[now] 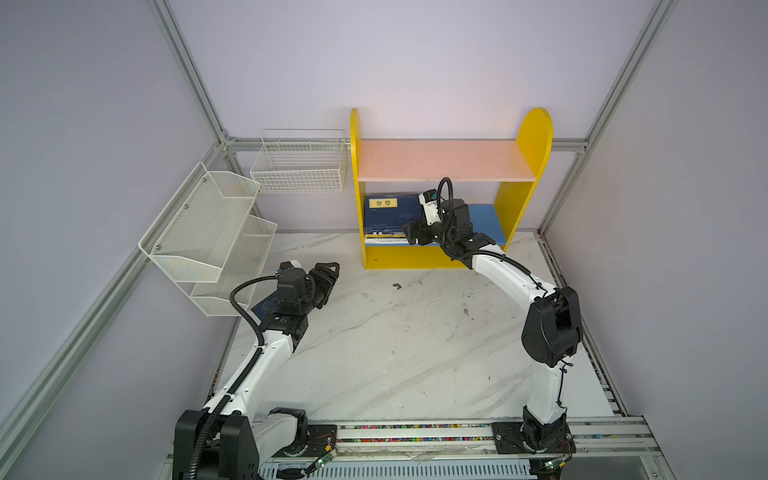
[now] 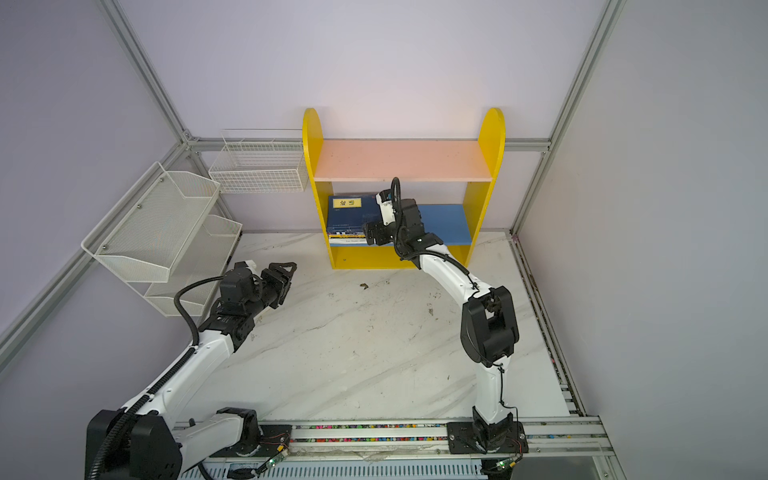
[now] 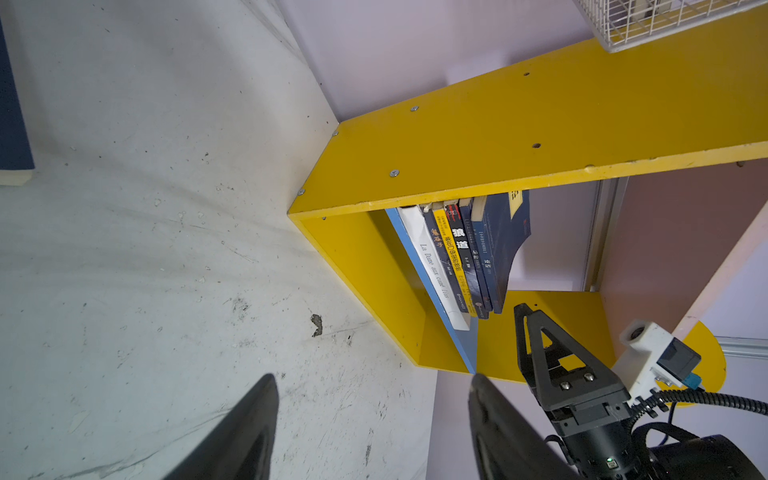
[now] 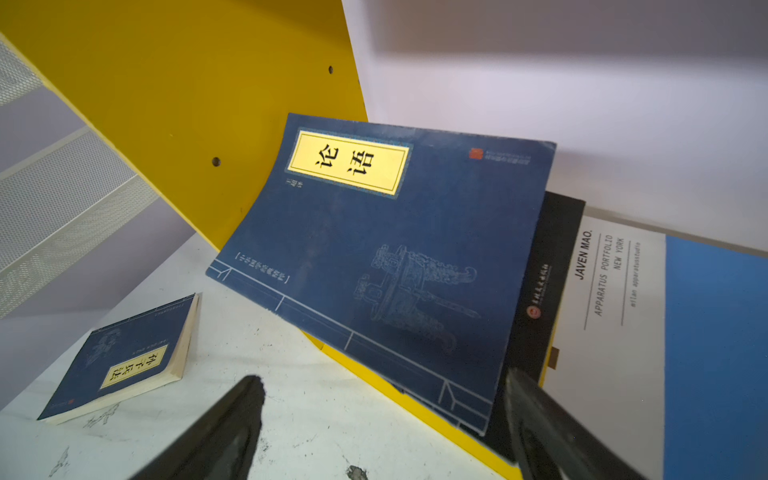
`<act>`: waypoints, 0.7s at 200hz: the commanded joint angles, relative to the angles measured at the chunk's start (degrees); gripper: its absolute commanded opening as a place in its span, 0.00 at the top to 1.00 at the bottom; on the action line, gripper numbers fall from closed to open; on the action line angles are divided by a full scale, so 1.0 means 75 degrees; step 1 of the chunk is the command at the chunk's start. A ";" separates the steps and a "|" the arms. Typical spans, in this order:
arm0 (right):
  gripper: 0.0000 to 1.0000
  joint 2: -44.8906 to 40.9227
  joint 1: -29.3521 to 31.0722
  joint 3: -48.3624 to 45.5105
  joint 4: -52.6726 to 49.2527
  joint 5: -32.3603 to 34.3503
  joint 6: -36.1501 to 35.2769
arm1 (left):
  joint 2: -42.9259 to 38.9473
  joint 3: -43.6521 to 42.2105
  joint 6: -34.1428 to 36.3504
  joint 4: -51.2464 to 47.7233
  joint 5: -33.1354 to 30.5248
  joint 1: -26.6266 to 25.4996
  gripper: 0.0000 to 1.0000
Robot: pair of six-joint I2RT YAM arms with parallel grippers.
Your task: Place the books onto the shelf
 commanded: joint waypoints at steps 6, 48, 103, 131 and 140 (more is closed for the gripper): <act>0.08 -0.0013 -0.0052 0.0202 0.0127 -0.0295 0.0176 | -0.0083 -0.0380 -0.0045 0.0358 0.0107 0.0074 0.29; 0.08 0.0203 -0.0177 0.0306 0.0184 -0.0615 0.0466 | -0.0163 -0.0470 -0.0080 0.0349 0.0091 0.0085 0.29; 0.08 0.0406 -0.0301 0.0430 0.0213 -0.1051 0.0813 | -0.0272 -0.0580 -0.0104 0.0311 0.0056 0.0131 0.29; 0.12 0.0465 -0.0299 0.0522 0.0191 -0.1354 0.0946 | -0.0273 -0.0591 -0.0116 0.0318 0.0064 0.0144 0.29; 0.13 0.0471 -0.0307 0.0512 0.0209 -0.1438 0.0962 | -0.0289 -0.0594 -0.0115 0.0333 0.0065 0.0138 0.29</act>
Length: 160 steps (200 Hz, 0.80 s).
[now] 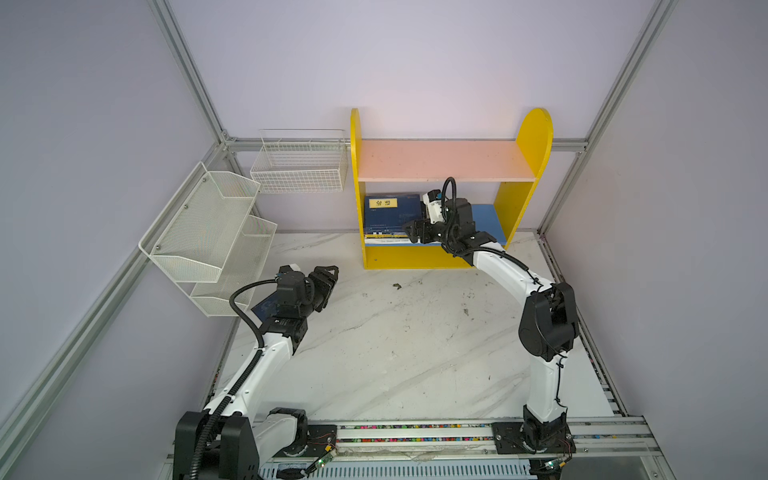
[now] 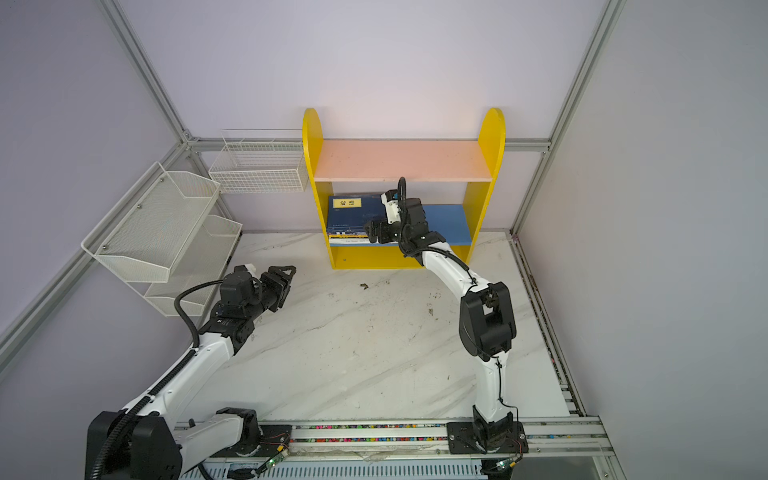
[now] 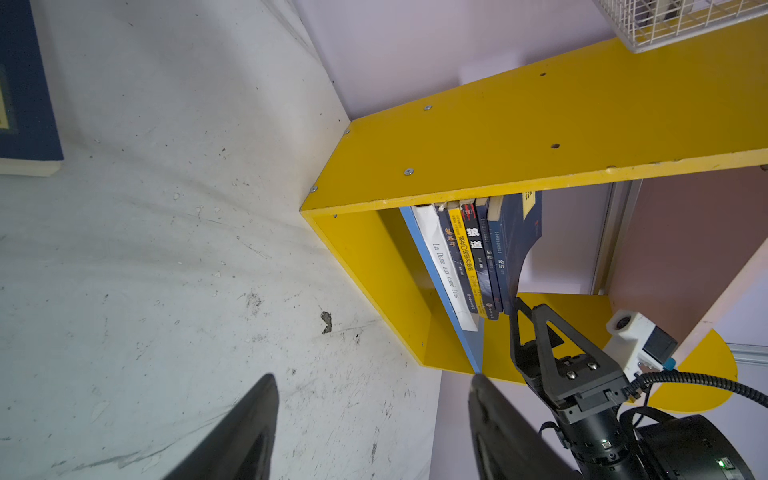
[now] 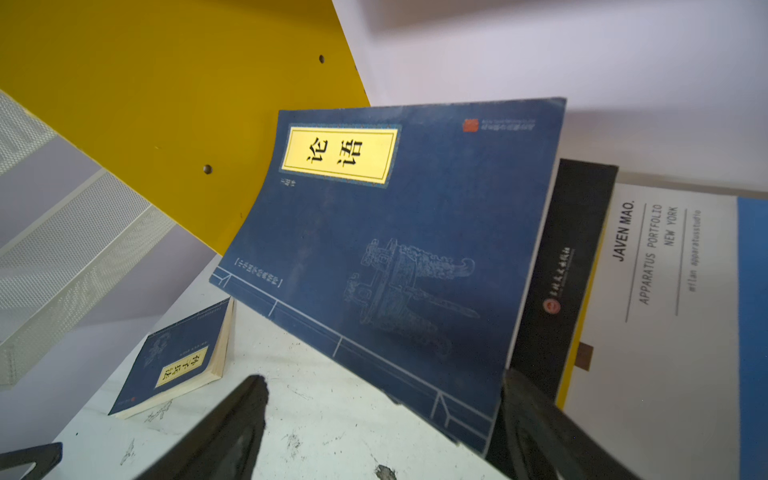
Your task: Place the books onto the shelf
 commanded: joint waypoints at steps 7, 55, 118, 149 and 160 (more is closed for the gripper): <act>0.15 0.0060 -0.0010 0.0295 0.0139 -0.0495 0.0139 | -0.0199 -0.0356 -0.0080 0.0286 0.0044 0.0065 0.29; 0.22 0.0206 -0.0013 0.0366 0.0166 -0.0640 0.0296 | -0.0211 -0.0412 -0.0095 0.0310 0.0047 0.0077 0.29; 0.19 0.0062 -0.0014 0.0227 0.0253 -0.0212 0.0245 | -0.0272 -0.0497 -0.0095 0.0300 0.0066 0.0124 0.29; 0.15 -0.0229 -0.0033 0.0054 0.0288 0.0203 0.0067 | -0.0201 -0.0408 0.0107 0.0246 0.0102 0.0147 0.28; 0.13 -0.0371 -0.0037 -0.0071 0.0327 0.0285 0.0010 | -0.0146 -0.0292 0.0298 0.0090 0.0074 0.0168 0.26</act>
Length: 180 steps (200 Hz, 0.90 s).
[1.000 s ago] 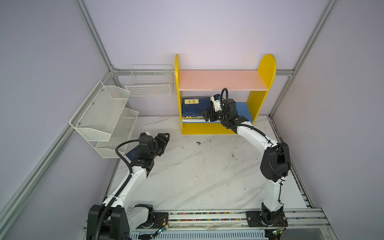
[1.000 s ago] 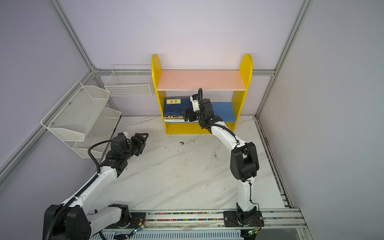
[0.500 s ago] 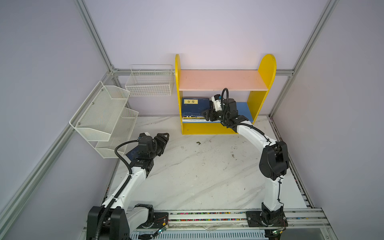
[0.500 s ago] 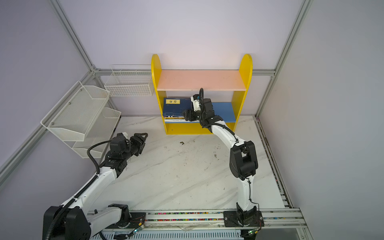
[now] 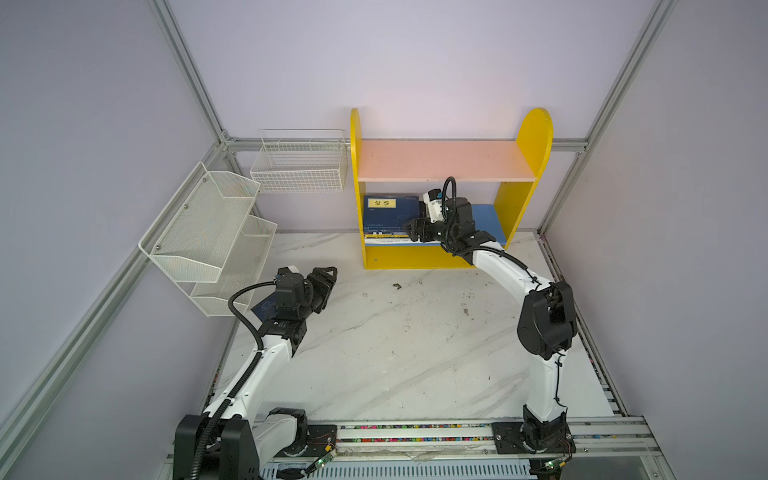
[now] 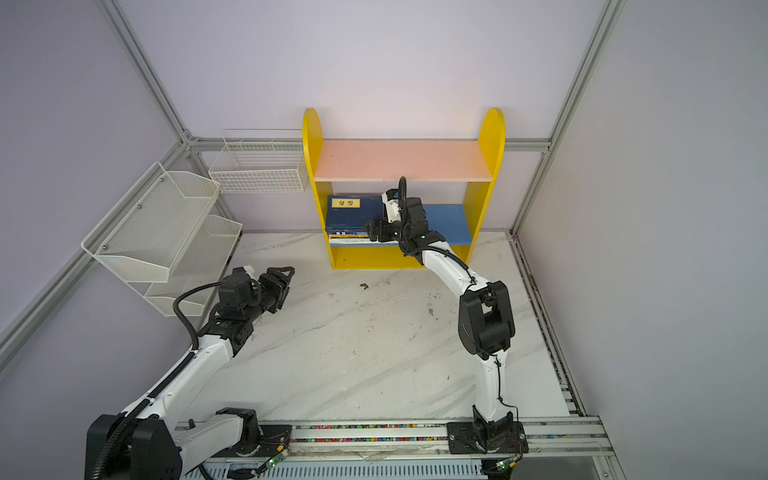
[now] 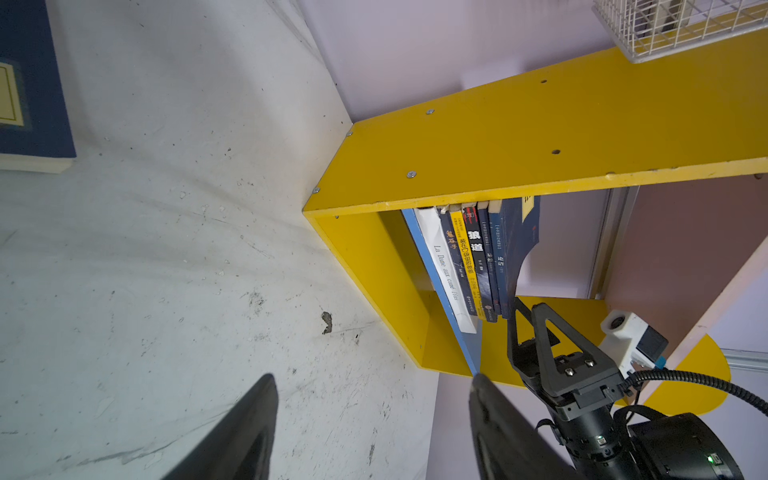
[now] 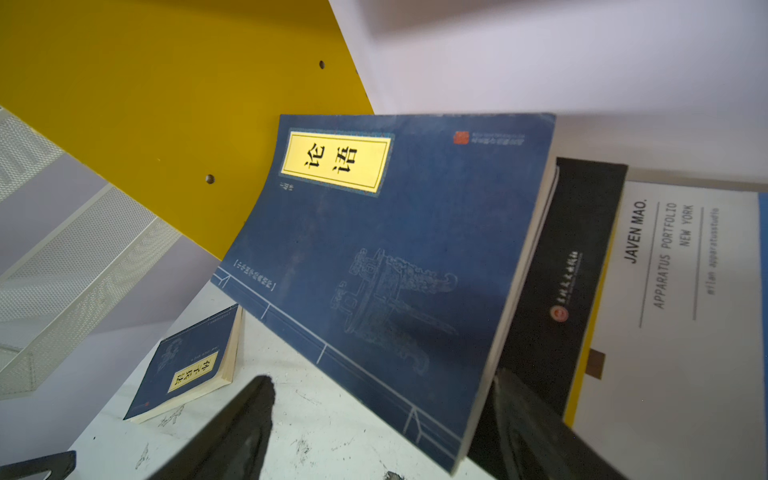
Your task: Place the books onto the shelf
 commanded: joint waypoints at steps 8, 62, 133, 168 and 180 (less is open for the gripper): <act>0.13 -0.0562 0.0002 -0.0228 0.0243 0.0324 -0.0244 | 0.0023 -0.0050 0.0487 -0.0127 0.0044 0.0106 0.26; 0.13 -0.0687 -0.0001 -0.0503 0.0035 0.0448 -0.0537 | 0.0447 0.0132 0.0512 0.0047 0.0264 0.0167 0.26; 0.16 -0.0418 0.0115 -0.0491 -0.0103 0.0587 -0.1032 | 0.0582 0.0185 0.0465 0.0072 0.0262 0.0171 0.26; 0.17 -0.0222 0.0231 -0.0348 -0.0197 0.0692 -0.1210 | 0.0606 0.0168 0.0429 0.0065 0.0271 0.0171 0.26; 0.17 -0.0160 0.0286 -0.0292 -0.0301 0.0755 -0.1309 | 0.0602 0.0163 0.0417 0.0053 0.0255 0.0170 0.26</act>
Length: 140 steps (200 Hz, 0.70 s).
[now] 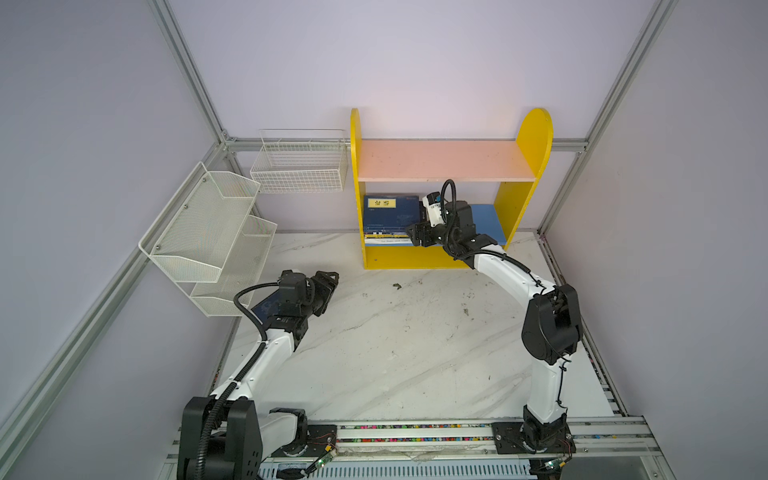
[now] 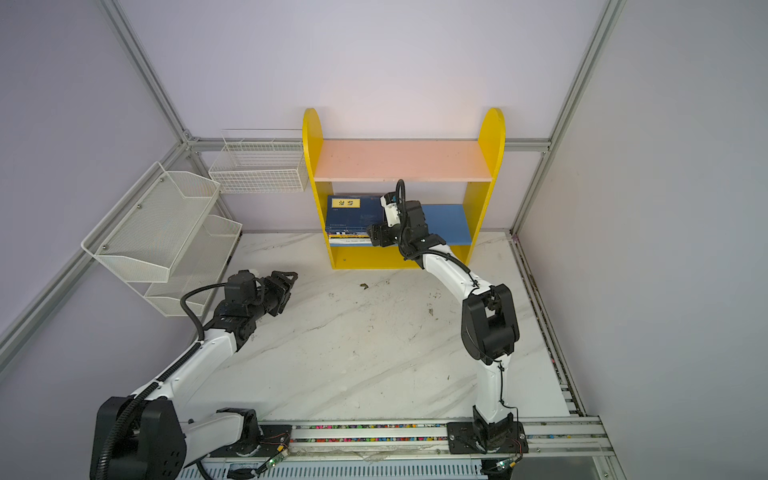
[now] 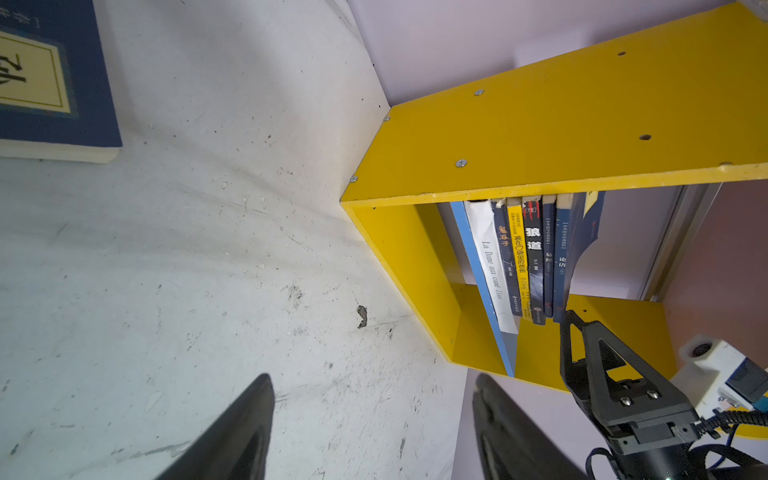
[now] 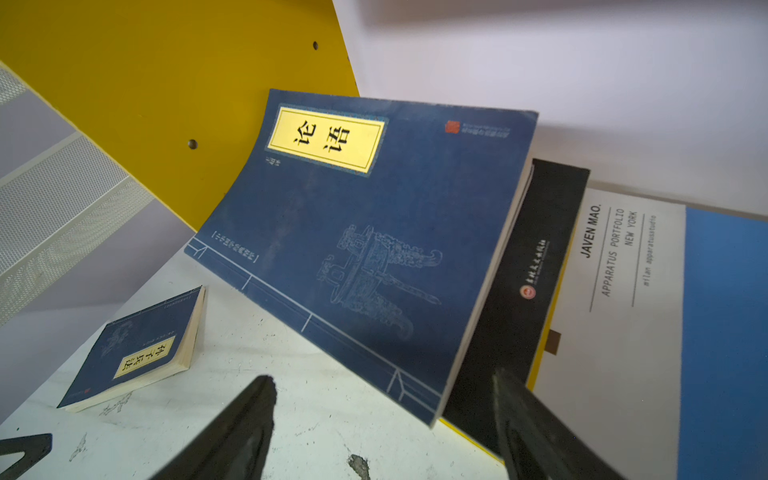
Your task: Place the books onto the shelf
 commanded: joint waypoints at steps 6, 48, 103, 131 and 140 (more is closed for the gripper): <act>0.16 0.0222 0.0139 0.0212 -0.0292 0.0183 -0.0439 | 0.0005 0.0153 0.0059 0.0233 0.0066 0.0055 0.26; 0.15 0.0287 0.0177 0.0190 -0.0271 0.0474 -0.0525 | 0.0032 0.0126 0.0001 0.0256 0.0049 0.0054 0.26; 0.18 0.0555 0.0263 0.0439 -0.0315 0.0570 -0.0535 | 0.0131 0.0226 -0.0011 0.0270 0.0101 0.0066 0.26; 0.19 0.0618 0.0286 0.0460 -0.0300 0.0633 -0.0513 | 0.0145 0.0220 -0.0010 0.0267 0.0082 0.0066 0.26; 0.20 0.0650 0.0293 0.0496 -0.0319 0.0640 -0.0520 | 0.0153 0.0220 -0.0023 0.0267 0.0088 0.0064 0.26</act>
